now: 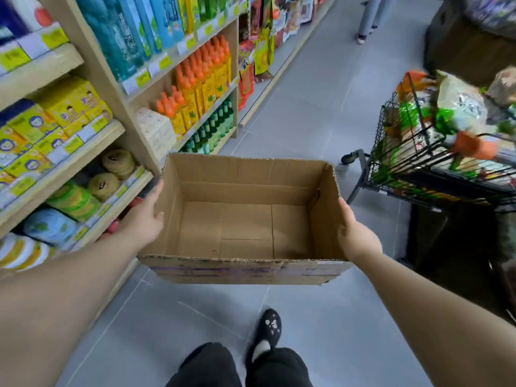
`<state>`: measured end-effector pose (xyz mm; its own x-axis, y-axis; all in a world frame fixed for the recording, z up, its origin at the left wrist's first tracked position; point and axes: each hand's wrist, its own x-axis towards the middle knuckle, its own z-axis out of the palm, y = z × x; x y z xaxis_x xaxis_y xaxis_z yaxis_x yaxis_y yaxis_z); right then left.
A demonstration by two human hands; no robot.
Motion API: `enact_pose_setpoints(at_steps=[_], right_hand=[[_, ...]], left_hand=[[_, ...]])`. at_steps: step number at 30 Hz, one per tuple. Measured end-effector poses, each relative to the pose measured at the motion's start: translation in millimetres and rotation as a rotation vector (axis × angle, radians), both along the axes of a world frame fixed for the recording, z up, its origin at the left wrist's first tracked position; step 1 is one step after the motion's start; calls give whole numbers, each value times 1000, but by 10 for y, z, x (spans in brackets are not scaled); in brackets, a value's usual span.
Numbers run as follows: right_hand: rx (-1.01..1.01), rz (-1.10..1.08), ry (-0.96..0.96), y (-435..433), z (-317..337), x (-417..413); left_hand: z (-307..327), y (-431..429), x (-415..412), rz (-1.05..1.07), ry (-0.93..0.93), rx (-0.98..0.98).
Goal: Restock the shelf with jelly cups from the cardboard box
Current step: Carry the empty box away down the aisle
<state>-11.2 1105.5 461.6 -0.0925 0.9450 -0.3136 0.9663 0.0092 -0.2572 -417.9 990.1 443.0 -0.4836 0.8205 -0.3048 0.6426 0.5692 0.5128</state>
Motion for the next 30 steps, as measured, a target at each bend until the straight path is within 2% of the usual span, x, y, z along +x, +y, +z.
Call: enact_pose_setpoints(at_steps=[7,14,17,24,28,30], right_hand=[[4,208,-47,1325,95,-245],[-32,348,-138,2507,-149,-835],[-38,435,-248,2976,-267,-1143],[-117,538,-246,3898,-579,-1848],[-148,636,-355,4333,-909,-2233],[-170,686,-340,4535,-1075,-2442]], left_hand=[[-170,553,103,212,-32,32],[-463,1224,-119,359,-18,40],[-543,1485,-217,440,-33,-13],[-823,1930,-394,551,-73,-25],[-1122,2070,-387,653,-128,-136],[-1262,2146,-365,715,-159,-181]])
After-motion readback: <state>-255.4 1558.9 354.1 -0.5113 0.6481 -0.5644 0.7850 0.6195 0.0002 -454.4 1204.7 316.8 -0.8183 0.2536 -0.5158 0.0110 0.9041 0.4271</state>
